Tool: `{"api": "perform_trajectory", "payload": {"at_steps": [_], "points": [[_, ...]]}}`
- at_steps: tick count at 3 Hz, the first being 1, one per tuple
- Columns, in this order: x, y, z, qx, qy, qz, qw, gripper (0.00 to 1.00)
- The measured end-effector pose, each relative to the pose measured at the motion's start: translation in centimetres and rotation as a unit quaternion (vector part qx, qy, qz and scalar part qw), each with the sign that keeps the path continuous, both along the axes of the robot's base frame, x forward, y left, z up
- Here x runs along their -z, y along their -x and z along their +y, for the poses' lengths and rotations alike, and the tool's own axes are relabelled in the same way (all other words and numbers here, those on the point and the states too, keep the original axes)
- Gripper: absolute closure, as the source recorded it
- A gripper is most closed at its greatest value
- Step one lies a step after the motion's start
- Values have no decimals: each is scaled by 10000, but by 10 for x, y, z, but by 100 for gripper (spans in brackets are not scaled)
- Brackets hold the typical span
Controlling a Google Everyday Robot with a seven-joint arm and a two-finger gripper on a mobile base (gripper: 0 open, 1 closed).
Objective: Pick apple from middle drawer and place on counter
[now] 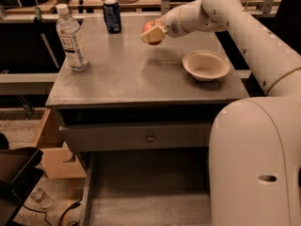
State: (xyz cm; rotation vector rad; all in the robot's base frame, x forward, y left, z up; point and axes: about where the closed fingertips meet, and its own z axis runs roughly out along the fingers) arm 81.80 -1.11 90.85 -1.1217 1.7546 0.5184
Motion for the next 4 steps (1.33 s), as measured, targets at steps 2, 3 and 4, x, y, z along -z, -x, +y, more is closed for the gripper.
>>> {"api": "perform_trajectory", "payload": {"at_steps": [2, 3, 4], "points": [[45, 9, -18, 250, -46, 307, 9992, 82], [48, 9, -16, 236, -47, 325, 9992, 58], [49, 9, -12, 213, -48, 339, 9992, 36]]}}
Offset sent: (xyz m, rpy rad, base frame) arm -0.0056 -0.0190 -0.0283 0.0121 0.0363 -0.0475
